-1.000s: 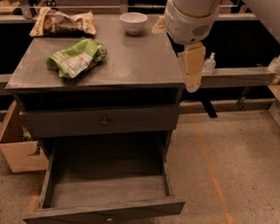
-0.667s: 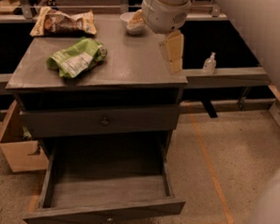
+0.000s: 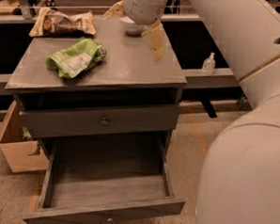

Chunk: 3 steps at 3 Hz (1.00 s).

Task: Place green rice chip bag into middle drawer

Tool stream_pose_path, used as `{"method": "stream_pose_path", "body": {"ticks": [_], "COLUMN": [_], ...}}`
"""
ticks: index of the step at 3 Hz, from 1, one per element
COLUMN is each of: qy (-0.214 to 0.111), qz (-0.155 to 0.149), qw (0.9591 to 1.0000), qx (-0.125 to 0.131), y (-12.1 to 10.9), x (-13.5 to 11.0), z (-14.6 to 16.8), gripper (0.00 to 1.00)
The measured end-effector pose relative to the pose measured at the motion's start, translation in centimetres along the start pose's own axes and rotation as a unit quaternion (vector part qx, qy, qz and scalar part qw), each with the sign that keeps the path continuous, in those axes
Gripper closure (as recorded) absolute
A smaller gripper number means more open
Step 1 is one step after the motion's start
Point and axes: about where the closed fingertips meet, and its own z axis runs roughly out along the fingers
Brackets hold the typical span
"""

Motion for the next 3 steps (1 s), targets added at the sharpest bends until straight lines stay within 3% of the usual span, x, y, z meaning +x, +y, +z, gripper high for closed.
{"method": "stream_pose_path", "body": {"ticks": [2, 3], "qy": [0.009, -0.001], "qz": [0.0, -0.022], "qw": [0.9994, 0.9957], "qx": [0.035, 0.09], "y": [-0.9, -3.6], "x": [1.0, 2.8], "z": [1.5, 4.1], "gripper": [0.0, 0.0]}}
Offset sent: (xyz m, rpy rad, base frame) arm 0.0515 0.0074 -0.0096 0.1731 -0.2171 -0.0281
